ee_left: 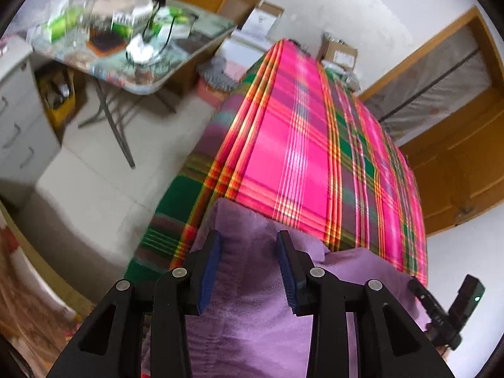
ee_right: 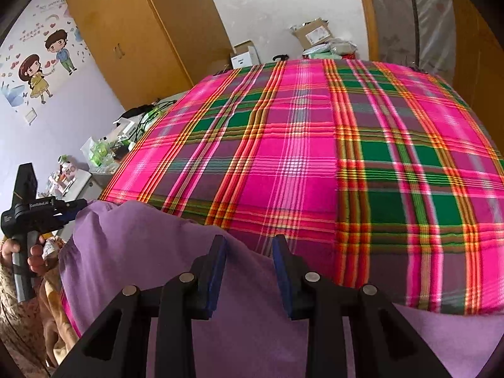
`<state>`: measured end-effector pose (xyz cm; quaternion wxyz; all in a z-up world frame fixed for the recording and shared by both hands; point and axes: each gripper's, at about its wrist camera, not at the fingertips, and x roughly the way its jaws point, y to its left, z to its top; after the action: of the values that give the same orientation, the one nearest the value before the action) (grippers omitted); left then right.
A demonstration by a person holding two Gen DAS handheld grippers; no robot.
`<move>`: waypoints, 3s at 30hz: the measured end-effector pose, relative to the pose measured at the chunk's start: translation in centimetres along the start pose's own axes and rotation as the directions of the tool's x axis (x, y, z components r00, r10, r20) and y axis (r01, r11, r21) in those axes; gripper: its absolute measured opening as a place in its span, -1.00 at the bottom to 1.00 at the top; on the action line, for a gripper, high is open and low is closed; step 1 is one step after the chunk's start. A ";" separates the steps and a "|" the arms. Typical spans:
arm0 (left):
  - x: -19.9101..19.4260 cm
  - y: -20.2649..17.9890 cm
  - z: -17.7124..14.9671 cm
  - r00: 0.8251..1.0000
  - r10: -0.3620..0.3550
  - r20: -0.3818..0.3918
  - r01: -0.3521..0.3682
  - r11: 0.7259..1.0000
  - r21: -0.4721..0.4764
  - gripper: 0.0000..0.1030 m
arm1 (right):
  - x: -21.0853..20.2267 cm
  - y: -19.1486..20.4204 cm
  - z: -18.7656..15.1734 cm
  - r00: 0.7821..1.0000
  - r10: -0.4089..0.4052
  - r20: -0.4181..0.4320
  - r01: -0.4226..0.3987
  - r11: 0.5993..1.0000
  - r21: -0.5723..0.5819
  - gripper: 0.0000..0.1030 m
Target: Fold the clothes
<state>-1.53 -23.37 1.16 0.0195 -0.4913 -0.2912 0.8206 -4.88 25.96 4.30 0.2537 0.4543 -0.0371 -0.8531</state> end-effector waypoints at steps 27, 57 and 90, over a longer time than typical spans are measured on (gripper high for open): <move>-0.8 -0.7 0.3 0.988 0.102 0.119 -0.102 0.995 -0.009 -0.69 | 1.3 -0.3 0.6 0.998 0.050 0.050 -0.052 0.998 0.028 -0.92; 2.1 -12.5 -4.9 0.997 -0.064 -0.033 0.071 0.957 0.281 -0.48 | -3.4 -4.7 1.6 1.000 0.021 -0.008 -0.021 0.999 -0.027 -0.43; 4.9 -14.9 -6.3 0.992 -0.079 -0.101 0.107 0.946 0.305 -0.48 | -0.8 1.2 -3.3 0.936 0.302 -0.180 -0.339 0.912 -0.230 -0.87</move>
<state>-2.69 -6.57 2.46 0.1477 -0.5033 -0.1808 0.8320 -1.47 25.83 3.33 0.4493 0.4639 0.0178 -0.7633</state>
